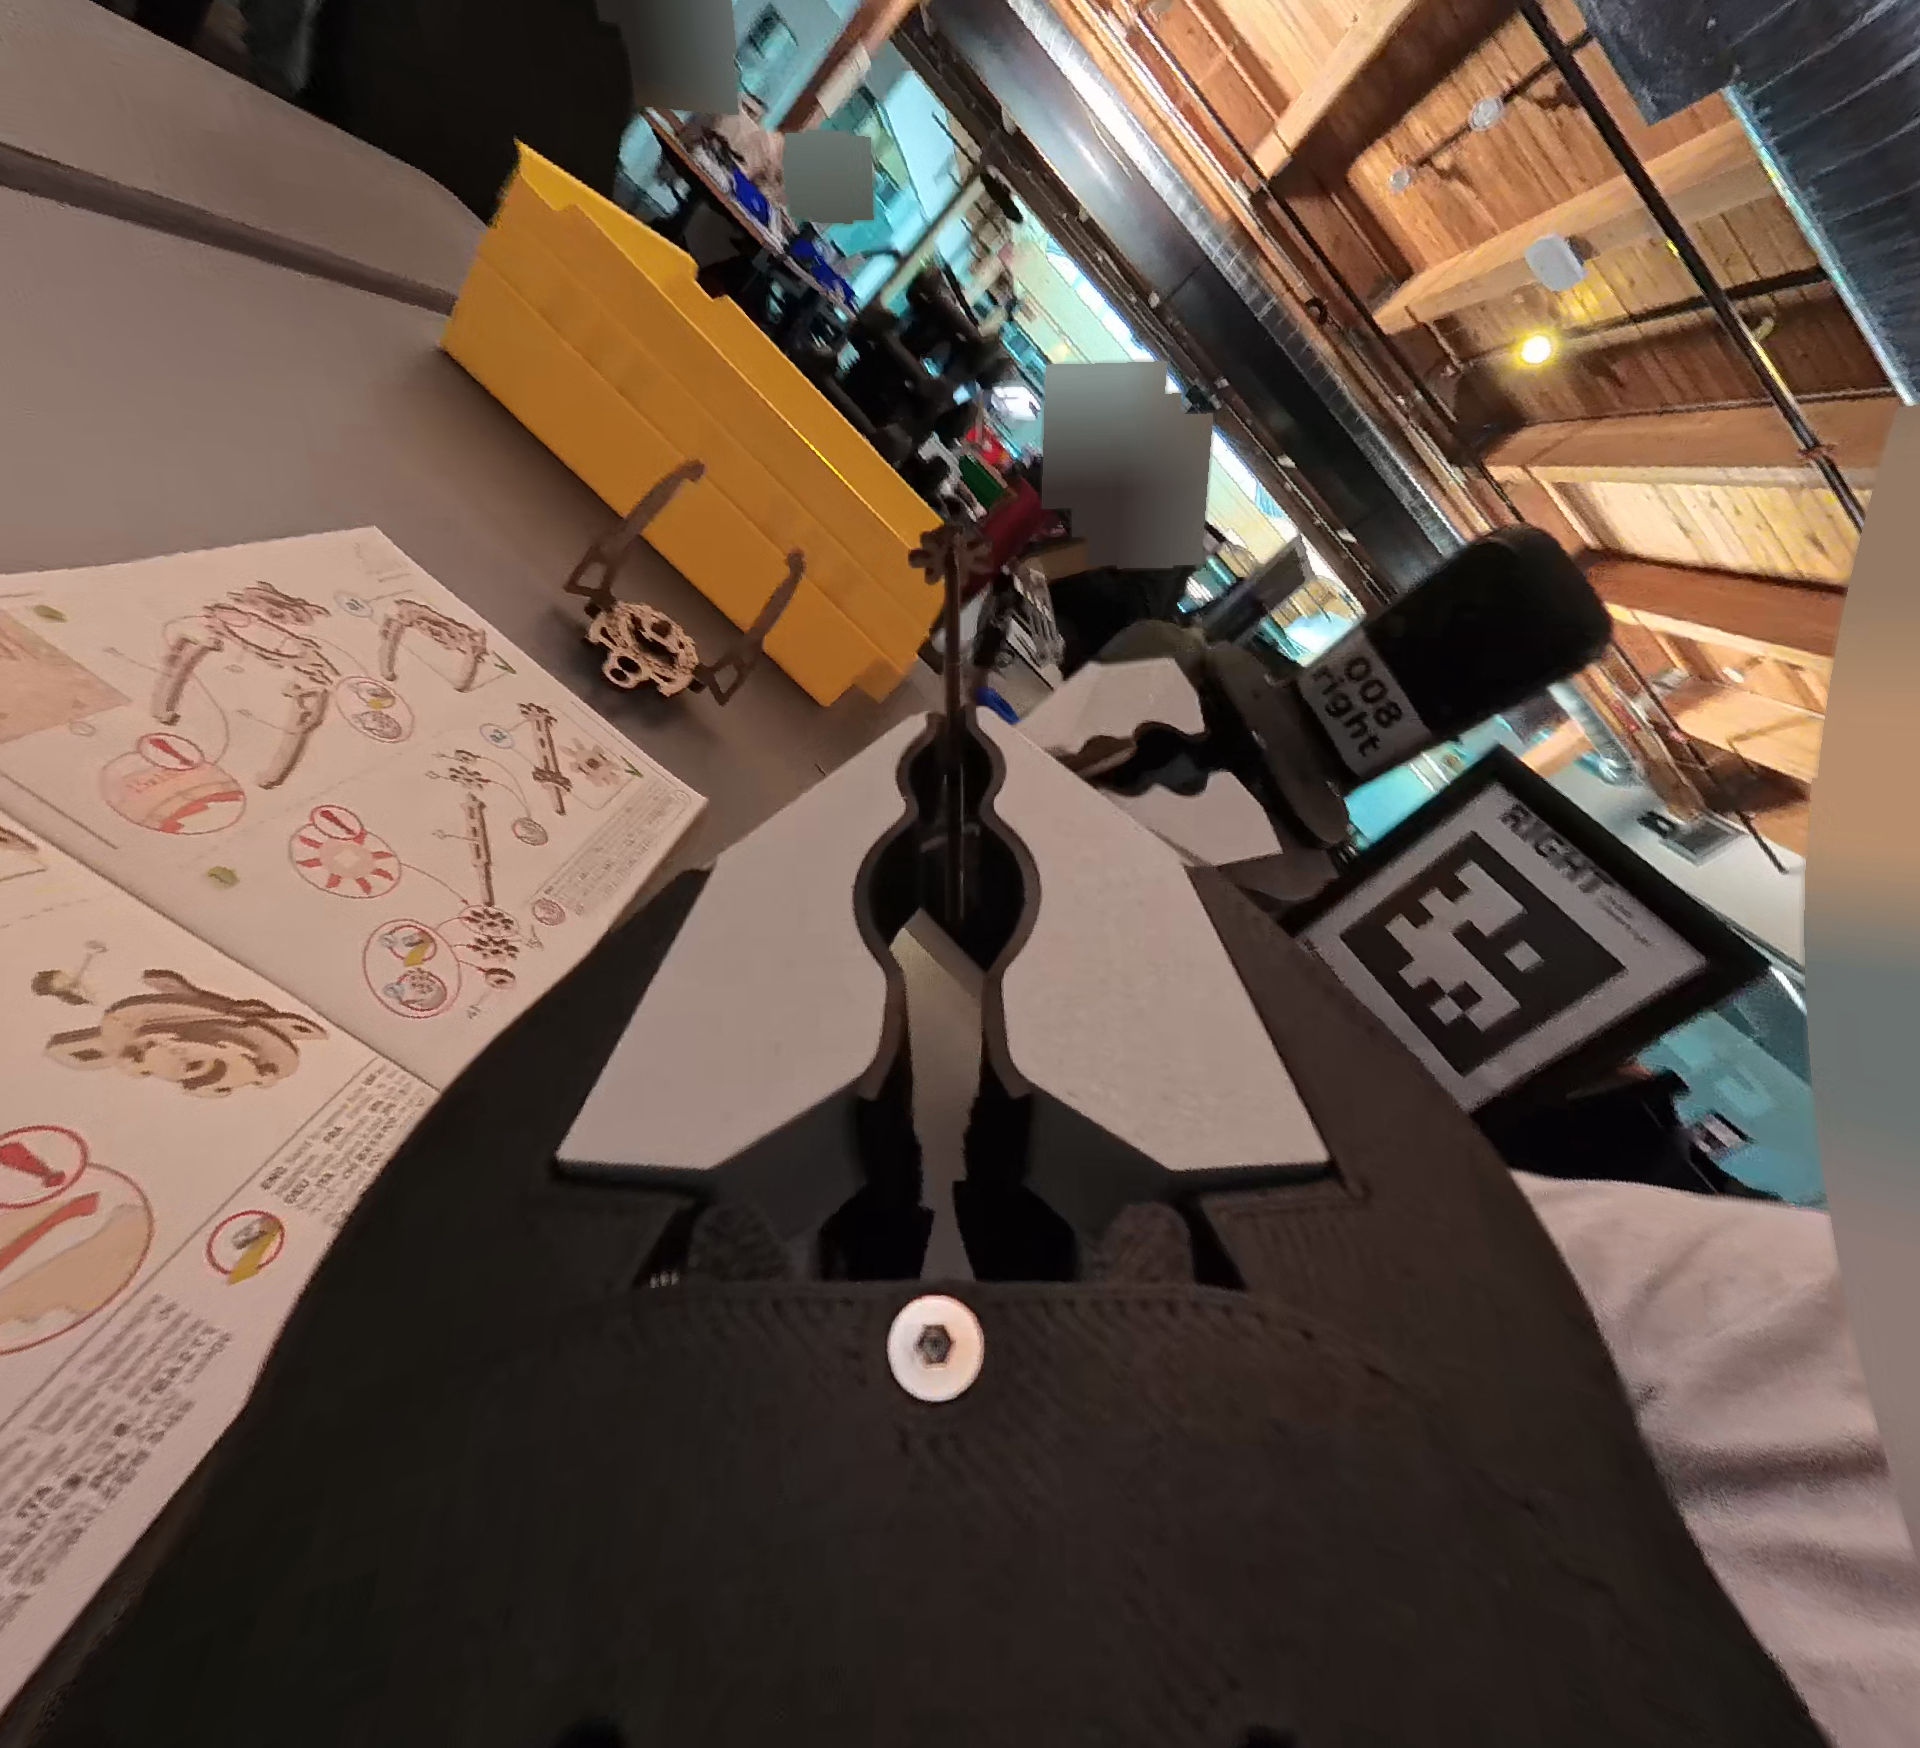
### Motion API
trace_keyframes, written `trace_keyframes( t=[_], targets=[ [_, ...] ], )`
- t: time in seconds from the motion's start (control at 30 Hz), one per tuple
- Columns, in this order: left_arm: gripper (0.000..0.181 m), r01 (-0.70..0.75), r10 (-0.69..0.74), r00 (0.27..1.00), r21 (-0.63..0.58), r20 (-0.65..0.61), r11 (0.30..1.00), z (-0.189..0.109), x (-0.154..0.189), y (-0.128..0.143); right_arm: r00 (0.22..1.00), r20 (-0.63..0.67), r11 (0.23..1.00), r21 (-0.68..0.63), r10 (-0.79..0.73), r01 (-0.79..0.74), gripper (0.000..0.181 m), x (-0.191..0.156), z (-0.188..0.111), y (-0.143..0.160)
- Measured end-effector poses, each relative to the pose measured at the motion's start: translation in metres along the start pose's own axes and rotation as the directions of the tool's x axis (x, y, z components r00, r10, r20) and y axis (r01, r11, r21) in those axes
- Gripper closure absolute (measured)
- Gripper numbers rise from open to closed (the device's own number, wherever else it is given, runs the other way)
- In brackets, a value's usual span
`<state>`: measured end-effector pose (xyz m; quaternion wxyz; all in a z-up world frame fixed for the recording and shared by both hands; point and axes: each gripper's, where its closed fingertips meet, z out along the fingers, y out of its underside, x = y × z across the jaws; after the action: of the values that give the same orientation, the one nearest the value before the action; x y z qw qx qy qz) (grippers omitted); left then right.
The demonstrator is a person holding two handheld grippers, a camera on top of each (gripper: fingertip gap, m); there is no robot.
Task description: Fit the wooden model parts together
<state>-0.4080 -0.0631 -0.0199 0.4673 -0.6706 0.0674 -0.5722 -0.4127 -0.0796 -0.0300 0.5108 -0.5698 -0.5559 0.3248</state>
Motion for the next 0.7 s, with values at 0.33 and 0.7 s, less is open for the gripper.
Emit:
trace_keyframes(
  t=[0.33,0.7],
  targets=[
    [0.181,0.119,-0.119,0.989,-0.010,-0.084,0.993,0.002,0.003,0.003,0.997,0.071,0.988,0.144,0.043,-0.053,0.181,0.007,-0.019,-0.016],
    [0.181,0.091,-0.092,0.995,-0.023,-0.037,0.996,0.003,-0.001,0.007,0.998,-0.047,0.993,0.106,-0.052,0.057,0.181,0.004,-0.013,-0.020]
  ],
)
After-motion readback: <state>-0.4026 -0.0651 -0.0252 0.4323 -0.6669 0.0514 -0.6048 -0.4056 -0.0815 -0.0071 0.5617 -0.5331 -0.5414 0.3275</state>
